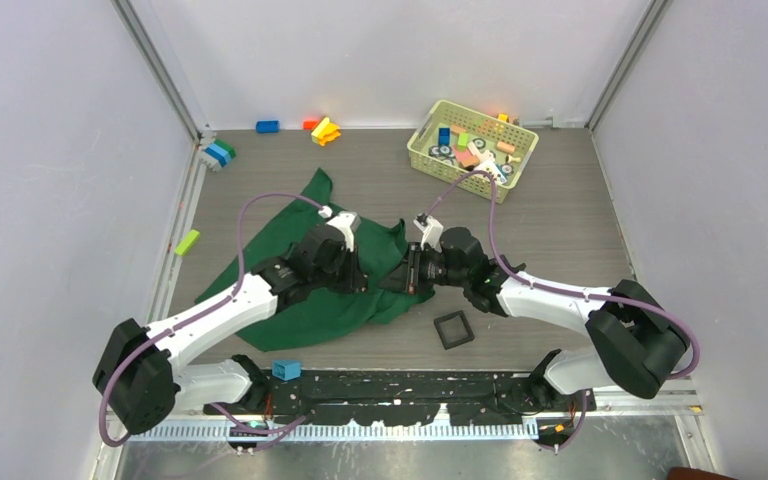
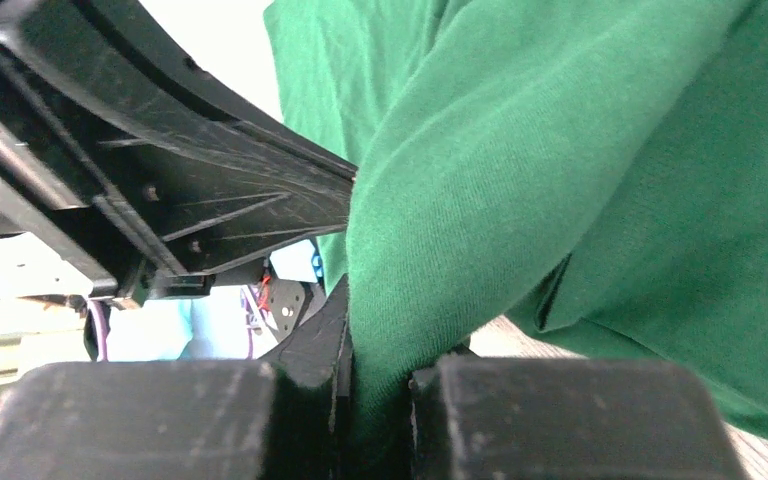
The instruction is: Remove the brooch from the garment
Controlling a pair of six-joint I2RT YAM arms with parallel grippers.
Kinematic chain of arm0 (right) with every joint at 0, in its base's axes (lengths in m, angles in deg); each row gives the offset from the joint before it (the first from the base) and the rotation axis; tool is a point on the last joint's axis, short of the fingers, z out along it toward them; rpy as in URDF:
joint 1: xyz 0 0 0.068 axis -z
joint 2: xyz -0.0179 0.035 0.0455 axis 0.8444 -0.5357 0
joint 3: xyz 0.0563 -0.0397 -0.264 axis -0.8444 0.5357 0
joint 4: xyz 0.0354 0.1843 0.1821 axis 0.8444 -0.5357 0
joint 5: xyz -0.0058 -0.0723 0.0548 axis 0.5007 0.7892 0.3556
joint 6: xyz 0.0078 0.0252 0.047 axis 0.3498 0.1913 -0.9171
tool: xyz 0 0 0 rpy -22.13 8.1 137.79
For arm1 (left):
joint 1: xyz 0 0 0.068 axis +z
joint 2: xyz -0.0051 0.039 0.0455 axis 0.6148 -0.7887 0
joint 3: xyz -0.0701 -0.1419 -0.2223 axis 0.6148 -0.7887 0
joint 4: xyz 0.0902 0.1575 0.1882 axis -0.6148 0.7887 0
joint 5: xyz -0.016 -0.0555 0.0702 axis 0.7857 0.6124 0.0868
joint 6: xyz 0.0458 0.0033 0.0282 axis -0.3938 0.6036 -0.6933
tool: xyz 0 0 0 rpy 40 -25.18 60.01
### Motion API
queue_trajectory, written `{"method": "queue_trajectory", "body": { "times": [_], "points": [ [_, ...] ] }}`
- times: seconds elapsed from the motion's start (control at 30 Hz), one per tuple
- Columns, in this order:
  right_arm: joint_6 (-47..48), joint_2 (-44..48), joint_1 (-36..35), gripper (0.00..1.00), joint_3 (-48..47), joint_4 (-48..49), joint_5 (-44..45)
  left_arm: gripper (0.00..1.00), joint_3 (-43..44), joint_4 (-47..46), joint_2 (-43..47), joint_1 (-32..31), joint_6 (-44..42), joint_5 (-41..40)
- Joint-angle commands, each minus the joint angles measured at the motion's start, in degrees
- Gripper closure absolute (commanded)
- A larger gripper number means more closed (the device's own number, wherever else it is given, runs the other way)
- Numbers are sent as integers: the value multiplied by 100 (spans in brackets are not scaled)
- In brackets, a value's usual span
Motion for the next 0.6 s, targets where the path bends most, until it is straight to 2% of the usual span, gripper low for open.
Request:
{"method": "queue_trajectory", "body": {
  "times": [0.0,0.2,0.33,0.4,0.47,0.5,0.53,0.57],
  "points": [
    [186,131,-40,98,-222,-288,484,100,36,-180,171,80,-130,-23],
    [216,-93,-38,91,-367,-851,801,100,-149,-326,290,301,-86,178],
    [162,-386,-62,88,-467,-955,631,100,-387,-784,335,703,88,788],
    [169,-553,-64,82,-589,-1223,693,100,-380,-837,325,879,83,1062],
    [168,-617,-66,63,-622,-1355,735,100,-365,-825,311,1038,28,1339],
    [128,-565,-66,58,-544,-1242,741,100,-376,-842,306,1133,31,1511],
    [93,-521,-61,46,-496,-1150,750,100,-411,-906,311,1238,51,1711],
    [36,-407,-59,41,-396,-982,753,100,-454,-985,312,1352,71,1989]
  ]
}}
